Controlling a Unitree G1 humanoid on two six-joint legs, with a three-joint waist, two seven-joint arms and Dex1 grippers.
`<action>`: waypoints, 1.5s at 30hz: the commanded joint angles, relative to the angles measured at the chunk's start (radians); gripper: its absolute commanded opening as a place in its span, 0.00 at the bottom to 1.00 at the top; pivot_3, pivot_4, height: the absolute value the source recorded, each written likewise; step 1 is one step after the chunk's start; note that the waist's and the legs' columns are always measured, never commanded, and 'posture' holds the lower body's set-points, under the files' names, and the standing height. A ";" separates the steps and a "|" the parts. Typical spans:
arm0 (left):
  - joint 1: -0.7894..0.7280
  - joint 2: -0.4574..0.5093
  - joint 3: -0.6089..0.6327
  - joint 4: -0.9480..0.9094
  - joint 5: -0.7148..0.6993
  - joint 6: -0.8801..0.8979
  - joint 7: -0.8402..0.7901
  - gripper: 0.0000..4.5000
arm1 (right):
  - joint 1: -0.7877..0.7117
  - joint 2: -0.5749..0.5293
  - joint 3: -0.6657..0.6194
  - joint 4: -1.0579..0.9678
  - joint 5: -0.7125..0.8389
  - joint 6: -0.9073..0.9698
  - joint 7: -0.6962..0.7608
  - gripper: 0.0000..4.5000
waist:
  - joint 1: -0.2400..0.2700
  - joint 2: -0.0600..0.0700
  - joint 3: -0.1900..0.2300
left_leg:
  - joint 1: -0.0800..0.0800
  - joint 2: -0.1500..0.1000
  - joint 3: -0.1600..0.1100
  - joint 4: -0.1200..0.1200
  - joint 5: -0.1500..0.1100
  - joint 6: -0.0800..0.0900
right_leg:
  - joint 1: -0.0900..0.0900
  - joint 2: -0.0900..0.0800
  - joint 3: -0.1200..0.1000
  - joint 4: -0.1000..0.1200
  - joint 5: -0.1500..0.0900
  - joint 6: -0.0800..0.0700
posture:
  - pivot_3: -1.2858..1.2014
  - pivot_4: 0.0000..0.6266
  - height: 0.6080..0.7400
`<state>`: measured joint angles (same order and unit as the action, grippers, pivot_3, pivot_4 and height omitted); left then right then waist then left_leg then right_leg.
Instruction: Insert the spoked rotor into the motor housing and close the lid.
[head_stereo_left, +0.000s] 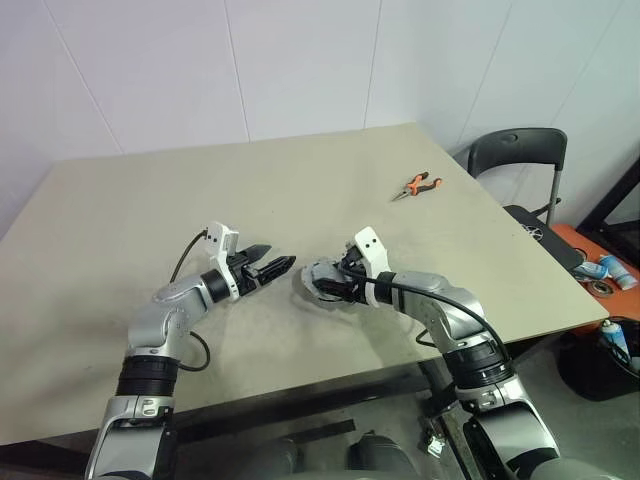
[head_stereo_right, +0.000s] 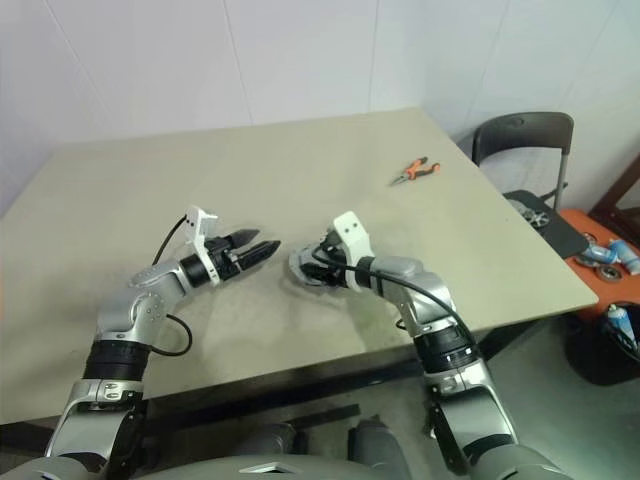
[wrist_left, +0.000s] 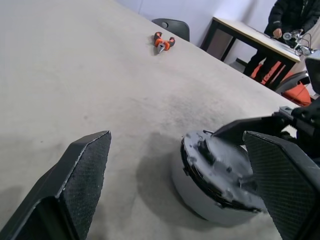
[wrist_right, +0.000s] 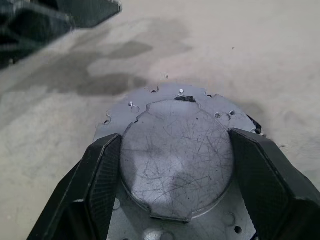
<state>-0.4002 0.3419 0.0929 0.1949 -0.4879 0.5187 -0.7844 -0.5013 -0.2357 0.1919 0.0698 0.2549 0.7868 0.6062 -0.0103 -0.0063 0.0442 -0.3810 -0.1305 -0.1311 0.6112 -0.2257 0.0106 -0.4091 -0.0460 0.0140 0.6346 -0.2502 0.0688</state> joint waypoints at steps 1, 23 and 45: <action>-0.017 0.002 0.006 -0.025 -0.003 -0.018 -0.003 1.00 | 0.016 -0.004 0.008 -0.027 0.008 -0.002 0.013 0.67 | 0.000 0.000 0.000 | 0.000 0.000 0.000 0.000 0.000 0.000 | 0.000 0.000 0.000 0.000 0.000 0.000 | 0.52 0.00 1.00; -0.006 -0.004 -0.002 -0.045 -0.006 -0.005 -0.002 1.00 | -0.012 -0.123 0.019 -0.047 0.033 -0.006 0.124 0.67 | 0.024 0.000 0.000 | 0.000 0.000 0.000 0.002 0.000 0.001 | 0.001 0.000 0.000 -0.001 0.000 0.000 | 0.52 0.00 1.00; 0.002 -0.001 -0.004 -0.056 -0.006 -0.002 -0.004 1.00 | -0.017 -0.122 -0.057 -0.044 0.064 0.011 0.085 0.67 | 0.020 -0.001 0.000 | 0.001 0.000 0.000 0.004 0.000 0.001 | 0.002 0.000 0.000 0.000 0.001 -0.001 | 0.52 0.00 1.00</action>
<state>-0.3943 0.3388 0.0900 0.1807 -0.4880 0.5221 -0.7855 -0.4968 -0.3792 0.1623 0.0623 0.2893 0.7890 0.7052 0.0098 -0.0069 0.0437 -0.3799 -0.1301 -0.1308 0.6151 -0.2260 0.0115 -0.4069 -0.0457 0.0139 0.6351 -0.2494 0.0681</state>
